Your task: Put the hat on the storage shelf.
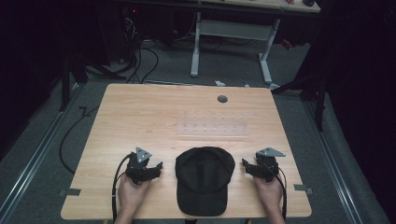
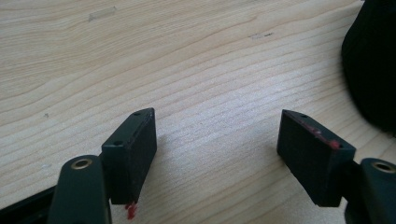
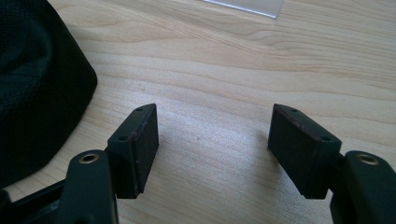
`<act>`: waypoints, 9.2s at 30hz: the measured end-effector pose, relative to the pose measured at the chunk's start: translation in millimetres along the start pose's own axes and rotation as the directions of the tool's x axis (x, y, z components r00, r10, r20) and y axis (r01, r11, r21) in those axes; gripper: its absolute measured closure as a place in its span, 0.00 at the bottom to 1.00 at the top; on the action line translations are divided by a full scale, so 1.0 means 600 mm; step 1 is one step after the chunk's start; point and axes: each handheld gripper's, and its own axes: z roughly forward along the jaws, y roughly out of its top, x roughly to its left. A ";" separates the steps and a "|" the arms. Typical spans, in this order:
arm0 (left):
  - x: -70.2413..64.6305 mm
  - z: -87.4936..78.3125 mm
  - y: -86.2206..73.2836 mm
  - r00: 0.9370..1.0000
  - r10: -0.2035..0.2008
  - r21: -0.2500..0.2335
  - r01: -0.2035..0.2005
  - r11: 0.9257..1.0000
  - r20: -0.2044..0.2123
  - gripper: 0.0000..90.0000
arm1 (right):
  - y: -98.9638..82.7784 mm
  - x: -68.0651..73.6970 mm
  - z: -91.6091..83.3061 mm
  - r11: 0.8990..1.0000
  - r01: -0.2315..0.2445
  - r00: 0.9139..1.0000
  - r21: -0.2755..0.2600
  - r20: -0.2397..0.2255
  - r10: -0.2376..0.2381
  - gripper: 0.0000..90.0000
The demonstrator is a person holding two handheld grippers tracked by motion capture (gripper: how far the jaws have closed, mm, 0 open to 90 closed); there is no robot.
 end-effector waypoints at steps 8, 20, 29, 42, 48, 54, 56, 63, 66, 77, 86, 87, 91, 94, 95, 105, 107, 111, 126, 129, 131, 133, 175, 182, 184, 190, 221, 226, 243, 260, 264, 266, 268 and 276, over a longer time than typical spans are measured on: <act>0.000 0.000 0.000 1.000 0.004 0.001 -0.004 1.000 -0.001 0.32 | 0.000 0.000 0.000 1.000 0.002 1.000 -0.001 0.000 -0.002 0.38; 0.000 0.000 0.000 1.000 0.002 0.001 -0.002 1.000 -0.001 0.32 | 0.000 0.000 0.000 1.000 0.001 1.000 -0.001 -0.003 -0.001 0.38; 0.000 0.000 0.000 1.000 -0.005 -0.001 0.005 1.000 0.000 0.32 | -0.001 0.001 -0.001 1.000 -0.008 1.000 0.000 0.003 0.008 0.38; 0.001 0.000 0.001 1.000 -0.006 -0.001 0.006 1.000 0.000 0.32 | 0.002 -0.001 -0.003 0.999 -0.031 0.999 0.006 0.035 0.031 0.50; 0.001 -0.001 0.001 1.000 -0.007 0.001 0.007 1.000 0.001 0.32 | 0.001 -0.007 -0.010 0.998 -0.064 0.998 -0.018 0.015 0.064 0.55; 0.001 -0.001 0.001 1.000 -0.008 0.000 0.008 1.000 0.001 0.31 | 0.001 -0.009 -0.031 0.994 -0.104 0.994 -0.044 -0.020 0.103 0.56; 0.001 -0.001 0.001 1.000 -0.007 0.000 0.007 1.000 0.001 0.31 | 0.000 -0.008 -0.040 0.992 -0.116 0.993 -0.046 -0.033 0.114 0.57; 0.001 -0.001 0.001 1.000 -0.009 -0.001 0.009 1.000 0.002 0.31 | 0.003 0.003 -0.071 0.992 -0.100 0.992 -0.075 -0.084 0.094 0.59; 0.001 -0.001 0.001 1.000 -0.010 -0.001 0.010 1.000 0.002 0.31 | 0.005 0.011 -0.082 0.993 -0.080 0.992 -0.092 -0.106 0.070 0.60; 0.001 -0.001 0.001 1.000 -0.009 -0.001 0.009 1.000 0.002 0.31 | 0.031 0.054 -0.105 0.989 -0.033 0.980 -0.143 -0.198 0.004 0.60; 0.001 -0.001 0.001 1.000 -0.009 -0.001 0.009 1.000 0.002 0.31 | 0.061 0.084 -0.112 0.982 -0.016 0.966 -0.189 -0.256 -0.034 0.55; 0.001 -0.001 0.001 1.000 -0.009 -0.001 0.009 1.000 0.002 0.31 | 0.065 0.086 -0.112 0.981 -0.013 0.965 -0.191 -0.258 -0.037 0.54; 0.001 -0.001 0.001 1.000 -0.007 0.000 0.007 1.000 0.001 0.31 | 0.075 0.095 -0.107 0.984 0.002 0.962 -0.177 -0.269 -0.050 0.55; 0.001 -0.001 0.001 1.000 -0.004 -0.001 0.004 1.000 0.000 0.31 | 0.081 0.103 -0.102 0.985 0.021 0.958 -0.172 -0.278 -0.069 0.54; 0.001 -0.001 0.001 1.000 -0.004 -0.001 0.004 1.000 0.000 0.31 | 0.081 0.103 -0.102 0.985 0.021 0.958 -0.172 -0.278 -0.069 0.54; 0.001 -0.001 0.000 1.000 -0.001 0.000 0.001 1.000 -0.001 0.31 | 0.103 0.126 -0.079 0.984 0.075 0.950 -0.160 -0.288 -0.119 0.52; 0.000 0.000 0.000 1.000 -0.002 -0.001 0.002 1.000 -0.002 0.31 | 0.107 0.132 -0.072 0.984 0.085 0.949 -0.153 -0.288 -0.127 0.53; 0.001 -0.001 0.000 1.000 0.000 0.000 0.000 1.000 -0.002 0.31 | 0.110 0.140 -0.062 0.985 0.100 0.946 -0.140 -0.294 -0.138 0.53; 0.001 -0.001 0.001 1.000 -0.011 -0.001 0.011 1.000 0.002 0.31 | 0.116 0.150 -0.027 0.990 0.120 0.946 -0.078 -0.294 -0.138 0.56; 0.002 -0.001 0.001 1.000 -0.011 -0.001 0.011 1.000 0.002 0.31 | 0.115 0.151 -0.021 0.990 0.127 0.945 -0.069 -0.295 -0.142 0.58; 0.001 -0.001 0.001 1.000 -0.010 -0.002 0.010 1.000 0.002 0.31 | 0.115 0.151 -0.017 0.990 0.123 0.945 -0.067 -0.297 -0.138 0.60; 0.001 -0.001 0.001 1.000 -0.010 -0.002 0.010 1.000 0.002 0.31 | 0.115 0.150 -0.015 0.989 0.129 0.943 -0.068 -0.301 -0.143 0.62; 0.001 -0.002 0.001 1.000 -0.009 -0.003 0.009 1.000 0.003 0.33 | 0.119 0.129 -0.056 0.960 0.152 0.906 -0.235 -0.354 -0.230 0.93; 0.001 -0.002 0.000 1.000 0.006 -0.001 -0.006 1.000 0.009 0.35 | 0.129 0.117 -0.072 0.958 0.139 0.910 -0.252 -0.348 -0.224 0.93; 0.000 -0.002 0.000 1.000 0.006 0.011 -0.006 1.000 0.012 0.33 | 0.135 0.114 -0.079 0.954 0.140 0.911 -0.265 -0.342 -0.228 0.93; -0.006 -0.004 0.005 1.000 0.006 0.063 -0.006 0.998 0.006 0.33 | 0.144 0.107 -0.091 0.951 0.128 0.909 -0.282 -0.350 -0.226 0.93; -0.116 -0.055 0.072 0.895 -0.121 0.247 0.013 0.969 0.429 0.28 | 0.176 0.090 -0.120 0.922 0.148 0.896 -0.357 -0.346 -0.278 0.93; -0.126 -0.053 0.074 0.879 -0.127 0.266 0.000 0.964 0.460 0.27 | 0.176 0.091 -0.122 0.916 0.150 0.889 -0.373 -0.354 -0.289 0.93; -0.143 -0.035 0.069 0.852 -0.168 0.344 -0.015 0.939 0.496 0.25 | 0.179 0.092 -0.122 0.907 0.139 0.863 -0.398 -0.401 -0.309 0.93; -0.143 -0.036 0.071 0.825 -0.209 0.385 -0.011 0.923 0.525 0.43 | 0.190 0.103 -0.119 0.883 0.164 0.844 -0.439 -0.401 -0.356 0.92; -0.142 -0.039 0.074 0.820 -0.218 0.385 -0.003 0.923 0.530 0.50 | 0.191 0.101 -0.118 0.880 0.167 0.849 -0.445 -0.389 -0.358 0.92; -0.141 -0.040 0.075 0.818 -0.219 0.383 -0.002 0.924 0.532 0.53 | 0.192 0.101 -0.118 0.878 0.168 0.850 -0.448 -0.385 -0.360 0.91; -0.140 -0.042 0.077 0.818 -0.221 0.380 0.003 0.925 0.531 0.60 | 0.193 0.101 -0.118 0.873 0.174 0.853 -0.456 -0.374 -0.365 0.90; -0.132 -0.046 0.090 0.799 -0.272 0.397 0.045 0.916 0.536 0.77 | 0.193 0.102 -0.118 0.869 0.192 0.869 -0.456 -0.332 -0.366 0.89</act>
